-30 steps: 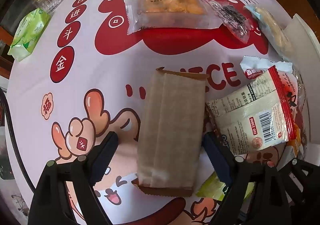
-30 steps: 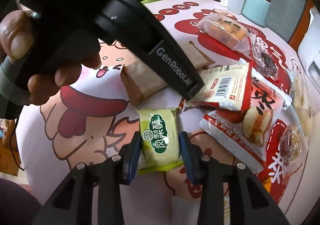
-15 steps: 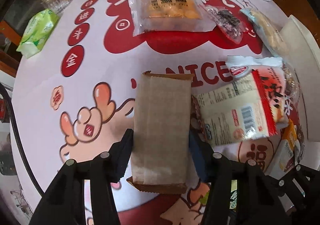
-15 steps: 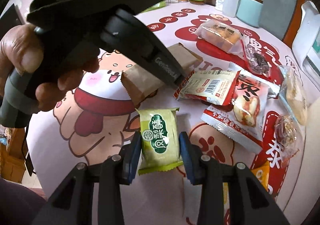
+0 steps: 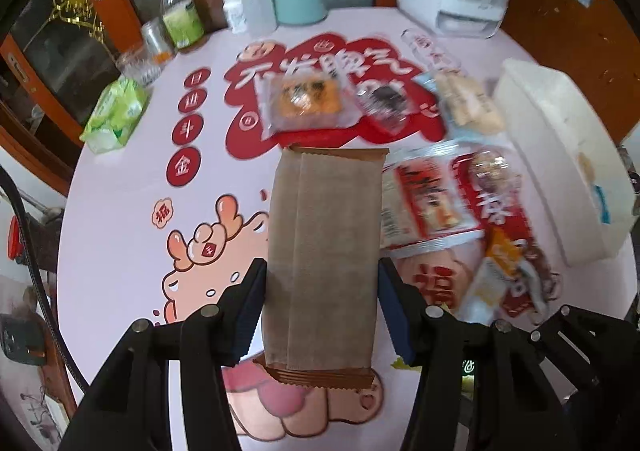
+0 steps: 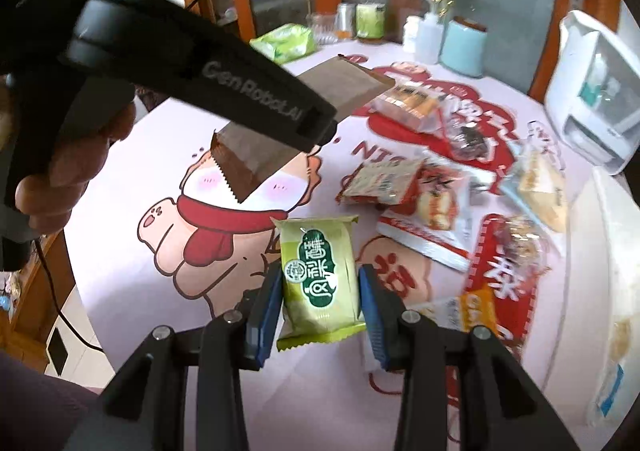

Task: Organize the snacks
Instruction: 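Lift both snacks and carry them toward the white tray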

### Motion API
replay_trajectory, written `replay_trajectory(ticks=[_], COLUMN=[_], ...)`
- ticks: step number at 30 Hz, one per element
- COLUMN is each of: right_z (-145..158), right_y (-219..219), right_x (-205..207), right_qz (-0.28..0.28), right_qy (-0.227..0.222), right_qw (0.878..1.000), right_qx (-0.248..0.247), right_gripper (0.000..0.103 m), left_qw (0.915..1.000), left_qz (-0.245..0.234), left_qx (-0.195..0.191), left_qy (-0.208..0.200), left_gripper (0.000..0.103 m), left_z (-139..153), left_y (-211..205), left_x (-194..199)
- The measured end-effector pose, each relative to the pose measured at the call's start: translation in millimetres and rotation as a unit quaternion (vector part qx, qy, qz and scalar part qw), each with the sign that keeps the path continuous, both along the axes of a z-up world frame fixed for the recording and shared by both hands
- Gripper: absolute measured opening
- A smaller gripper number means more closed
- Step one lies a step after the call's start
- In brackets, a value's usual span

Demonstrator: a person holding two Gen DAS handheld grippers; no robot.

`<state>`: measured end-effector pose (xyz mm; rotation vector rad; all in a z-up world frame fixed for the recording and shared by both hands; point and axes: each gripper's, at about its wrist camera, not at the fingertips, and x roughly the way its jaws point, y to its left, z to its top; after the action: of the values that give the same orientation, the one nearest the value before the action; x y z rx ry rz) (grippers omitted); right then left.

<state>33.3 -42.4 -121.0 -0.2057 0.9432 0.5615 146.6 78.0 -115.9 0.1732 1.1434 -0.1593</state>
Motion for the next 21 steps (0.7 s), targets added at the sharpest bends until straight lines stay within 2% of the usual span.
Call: replay_trajectory(ticks=[6,12,17,21], right_z=[28.3,55.0,71.1,75.1], right_y=[-45.7,-106.8,-171.3,-226.2], right_x=[1.7,-2.7,1.2,9.5], right_qz=[-0.042,-0.092,-0.136,-0.167], right_qy=[-0.034,-0.063,-0.075,-0.078], right_qw=[0.998,0.994,0.988,0.983], right_qx=[0.013,0.018,0.028,0.028], right_gripper=[0.038,0.038,0.038,0.038], left_qw=[0.9990,0.9957,0.9931,0.9924], left_qz=[-0.028,-0.059,-0.078,-0.085], left_qx=[-0.014,-0.032,-0.047,-0.056], left_qy=[-0.032,-0.063,-0.074,-0.069], left_gripper=[0.053,0.053,0.054,0.054], left_z=[37.5,71.0,85.9,86.1], left_y=[-38.3,-98.0,-156.5,-201.4], left_x=[-19.9,-31.8,-33.4,-29.6])
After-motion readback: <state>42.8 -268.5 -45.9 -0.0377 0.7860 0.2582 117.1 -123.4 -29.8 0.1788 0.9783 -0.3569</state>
